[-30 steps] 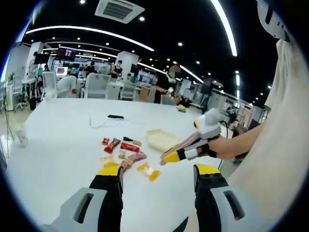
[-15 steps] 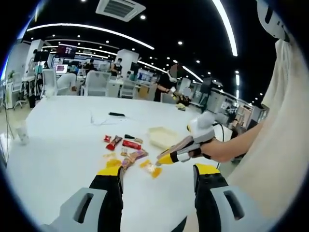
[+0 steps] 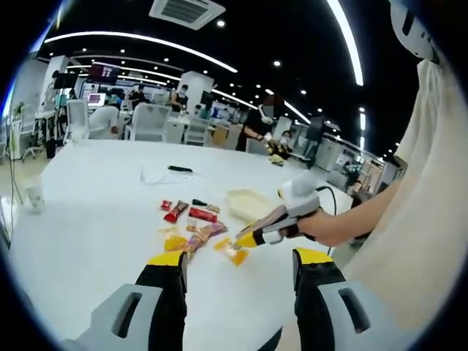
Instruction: Place the target food into the container with the food tongs after gripping and lifting it, then release it inside without dropping or visibly crushing the food.
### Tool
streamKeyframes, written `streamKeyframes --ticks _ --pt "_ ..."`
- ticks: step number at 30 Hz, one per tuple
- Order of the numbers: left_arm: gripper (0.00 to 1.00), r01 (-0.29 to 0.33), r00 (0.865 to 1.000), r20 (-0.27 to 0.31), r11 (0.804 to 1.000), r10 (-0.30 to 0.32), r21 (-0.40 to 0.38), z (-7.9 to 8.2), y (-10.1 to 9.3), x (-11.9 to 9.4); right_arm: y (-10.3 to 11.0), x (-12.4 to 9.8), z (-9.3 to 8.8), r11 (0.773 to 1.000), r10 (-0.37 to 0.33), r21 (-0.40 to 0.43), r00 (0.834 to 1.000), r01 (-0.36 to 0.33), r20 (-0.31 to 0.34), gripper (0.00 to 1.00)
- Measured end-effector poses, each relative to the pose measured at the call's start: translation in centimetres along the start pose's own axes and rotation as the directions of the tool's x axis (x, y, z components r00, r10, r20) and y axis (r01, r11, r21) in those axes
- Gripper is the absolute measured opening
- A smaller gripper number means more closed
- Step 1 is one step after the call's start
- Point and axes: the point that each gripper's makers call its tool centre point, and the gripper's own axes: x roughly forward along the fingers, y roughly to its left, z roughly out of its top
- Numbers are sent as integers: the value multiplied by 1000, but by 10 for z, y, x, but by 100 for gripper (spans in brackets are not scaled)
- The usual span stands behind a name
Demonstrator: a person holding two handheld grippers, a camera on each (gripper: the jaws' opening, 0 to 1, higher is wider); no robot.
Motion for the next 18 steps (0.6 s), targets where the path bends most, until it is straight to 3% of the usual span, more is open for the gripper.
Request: streamKeyframes --ticks 8,15,18 --pt "58 -7 1000 1 1000 7 -8 0 3 -1 -5 10 -9 999 -34 -1 999 34 -40 29" --pt "58 -14 1000 -2 1000 14 -18 -1 8 -5 2 18 -11 1000 -23 13 998 24 -53 29" --pt "57 -17 1000 2 1000 17 -24 -1 11 -7 4 21 -12 999 -28 -19 998 27 -63 29"
